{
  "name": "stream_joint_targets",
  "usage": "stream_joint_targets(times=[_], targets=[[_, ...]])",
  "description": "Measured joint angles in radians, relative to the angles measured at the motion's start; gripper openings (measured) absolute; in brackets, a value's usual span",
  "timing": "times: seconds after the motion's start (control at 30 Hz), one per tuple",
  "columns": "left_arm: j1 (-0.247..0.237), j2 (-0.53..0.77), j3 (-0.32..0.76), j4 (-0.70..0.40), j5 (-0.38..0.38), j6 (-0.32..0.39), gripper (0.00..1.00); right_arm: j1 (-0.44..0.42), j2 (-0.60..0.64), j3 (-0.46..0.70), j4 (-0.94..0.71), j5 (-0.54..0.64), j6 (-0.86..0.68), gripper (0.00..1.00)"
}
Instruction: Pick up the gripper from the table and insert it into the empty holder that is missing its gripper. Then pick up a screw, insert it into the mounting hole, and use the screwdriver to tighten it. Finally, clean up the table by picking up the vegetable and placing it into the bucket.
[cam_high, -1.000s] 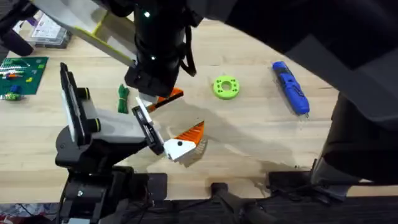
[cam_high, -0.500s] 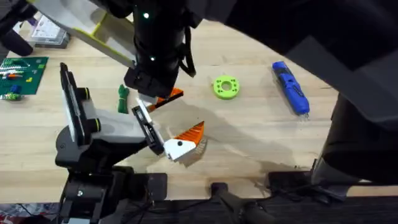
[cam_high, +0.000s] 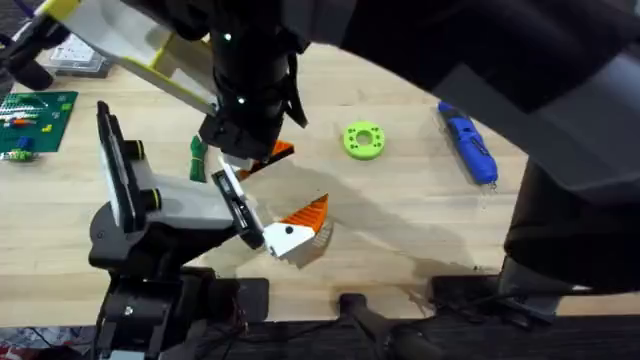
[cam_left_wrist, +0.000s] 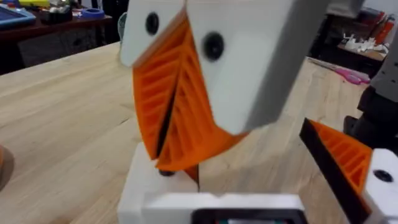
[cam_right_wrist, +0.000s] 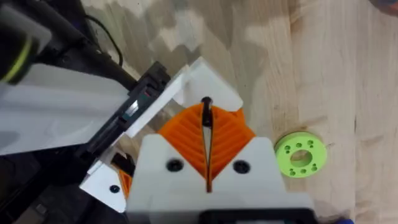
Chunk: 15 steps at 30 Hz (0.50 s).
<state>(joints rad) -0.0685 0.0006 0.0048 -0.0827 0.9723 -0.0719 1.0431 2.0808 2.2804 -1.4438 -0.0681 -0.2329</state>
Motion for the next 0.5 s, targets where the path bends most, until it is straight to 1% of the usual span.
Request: stream_joint_targets(times=[0.5], targets=[[0.0, 0.0, 0.0, 0.0, -0.001, -0.001, 0.986, 0.0, 0.0, 0.002, 0.019, 0.0, 0.0, 0.012]])
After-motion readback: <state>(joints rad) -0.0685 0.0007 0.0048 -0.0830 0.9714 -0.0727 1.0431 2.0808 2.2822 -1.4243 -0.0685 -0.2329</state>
